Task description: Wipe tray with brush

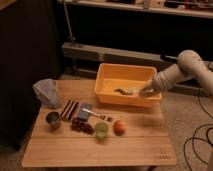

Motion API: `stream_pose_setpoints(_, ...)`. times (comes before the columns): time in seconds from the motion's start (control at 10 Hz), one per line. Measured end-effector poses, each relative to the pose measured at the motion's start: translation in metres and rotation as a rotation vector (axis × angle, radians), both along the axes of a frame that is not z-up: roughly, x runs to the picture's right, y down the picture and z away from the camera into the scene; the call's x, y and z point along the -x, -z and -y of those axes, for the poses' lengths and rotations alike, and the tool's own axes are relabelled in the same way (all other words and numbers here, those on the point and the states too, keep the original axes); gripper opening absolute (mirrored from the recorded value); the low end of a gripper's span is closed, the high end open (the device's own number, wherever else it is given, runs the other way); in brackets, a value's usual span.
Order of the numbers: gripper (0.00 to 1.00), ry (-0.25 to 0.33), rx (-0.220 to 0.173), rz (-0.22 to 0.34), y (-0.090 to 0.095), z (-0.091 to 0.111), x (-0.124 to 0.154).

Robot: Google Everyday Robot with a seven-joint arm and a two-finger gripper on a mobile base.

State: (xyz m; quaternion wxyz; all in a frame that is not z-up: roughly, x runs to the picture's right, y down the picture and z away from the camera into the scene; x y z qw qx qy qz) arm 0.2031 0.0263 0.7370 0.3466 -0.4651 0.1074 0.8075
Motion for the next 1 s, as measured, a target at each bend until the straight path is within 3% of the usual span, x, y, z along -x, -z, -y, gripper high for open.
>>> stream_pose_setpoints(0.4, 0.0, 0.0, 0.014, -0.12, -0.02, 0.011, -0.038)
stream_pose_setpoints(0.8, 0.0, 0.023, -0.004, -0.241, -0.047, 0.055, -0.062)
stream_pose_setpoints(1.0, 0.0, 0.039, -0.011, -0.263, -0.056, 0.073, -0.051)
